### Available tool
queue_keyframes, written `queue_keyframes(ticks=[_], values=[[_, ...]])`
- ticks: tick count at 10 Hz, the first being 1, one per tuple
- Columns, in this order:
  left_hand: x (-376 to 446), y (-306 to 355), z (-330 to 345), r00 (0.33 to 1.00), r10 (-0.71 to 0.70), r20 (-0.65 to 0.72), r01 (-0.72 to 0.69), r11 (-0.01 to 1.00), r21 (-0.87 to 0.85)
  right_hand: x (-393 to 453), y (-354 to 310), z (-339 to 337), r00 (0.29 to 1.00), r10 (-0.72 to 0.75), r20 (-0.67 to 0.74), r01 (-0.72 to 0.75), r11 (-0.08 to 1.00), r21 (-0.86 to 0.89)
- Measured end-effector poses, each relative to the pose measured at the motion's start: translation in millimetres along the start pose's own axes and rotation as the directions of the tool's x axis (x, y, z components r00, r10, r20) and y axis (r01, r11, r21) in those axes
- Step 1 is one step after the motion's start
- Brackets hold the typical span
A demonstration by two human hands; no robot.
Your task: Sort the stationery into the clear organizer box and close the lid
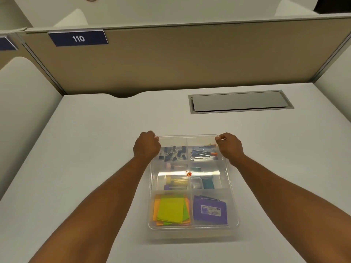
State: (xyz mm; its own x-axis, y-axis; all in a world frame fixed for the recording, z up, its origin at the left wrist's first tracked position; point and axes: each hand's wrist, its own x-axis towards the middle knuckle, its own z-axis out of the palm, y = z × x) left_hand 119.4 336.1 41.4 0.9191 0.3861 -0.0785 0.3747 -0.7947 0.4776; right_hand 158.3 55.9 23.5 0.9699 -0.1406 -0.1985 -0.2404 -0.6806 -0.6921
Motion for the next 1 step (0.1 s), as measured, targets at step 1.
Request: queue_keyframes(ticks=[1], values=[[-6.7,10.9,-6.5,0.996,0.086,0.003,-0.086,0.994,0.074,-8.6,-0.1,-8.3,0.994,-0.107,0.029,0.109,0.989,-0.104]])
